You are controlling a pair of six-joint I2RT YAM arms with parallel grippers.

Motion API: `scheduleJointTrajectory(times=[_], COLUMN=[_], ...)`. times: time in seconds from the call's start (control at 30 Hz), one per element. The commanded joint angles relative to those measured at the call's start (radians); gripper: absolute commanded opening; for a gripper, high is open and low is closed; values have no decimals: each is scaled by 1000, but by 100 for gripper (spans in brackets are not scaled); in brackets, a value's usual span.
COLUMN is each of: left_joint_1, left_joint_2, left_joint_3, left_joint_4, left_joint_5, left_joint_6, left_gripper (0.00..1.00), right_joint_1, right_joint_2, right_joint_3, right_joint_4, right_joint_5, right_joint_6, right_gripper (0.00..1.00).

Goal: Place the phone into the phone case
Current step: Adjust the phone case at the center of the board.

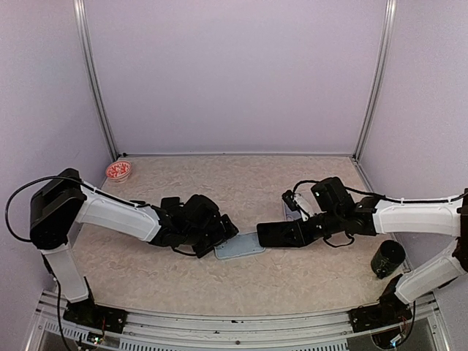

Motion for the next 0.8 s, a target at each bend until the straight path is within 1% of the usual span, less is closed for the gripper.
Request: scheduleJointTrajectory(times=[0.0,0.1,0.23,0.4,0.47,0.67,0.77], left_joint_1=[20,26,37,49,52,57,57], left_joint_2=[58,80,74,44,35,13,-7], left_joint_3=[68,94,90,78,80,75,25], left_joint_4=[-15,-25,-23,-13,-20,-21,49], left_joint_5=[16,17,5,-9,-20,-28,6], left_joint_6=[77,107,145,214,233,264,267], left_gripper=[99,99,99,99,99,99,99], right_joint_1=[9,9,3,-28,-39,-55,-57], right_joint_2=[-93,-134,-168,-142,-121,21,114], right_joint_3=[-29,-31,6,86,105,157,212], right_joint_4=[-17,-57,-117,-178,-176,-60,-47], right_joint_5=[-9,21,38,-19,-36,-238,-317], right_joint_6=[13,11,-3,-31,-28,50,76], right_gripper=[0,0,0,0,0,0,0])
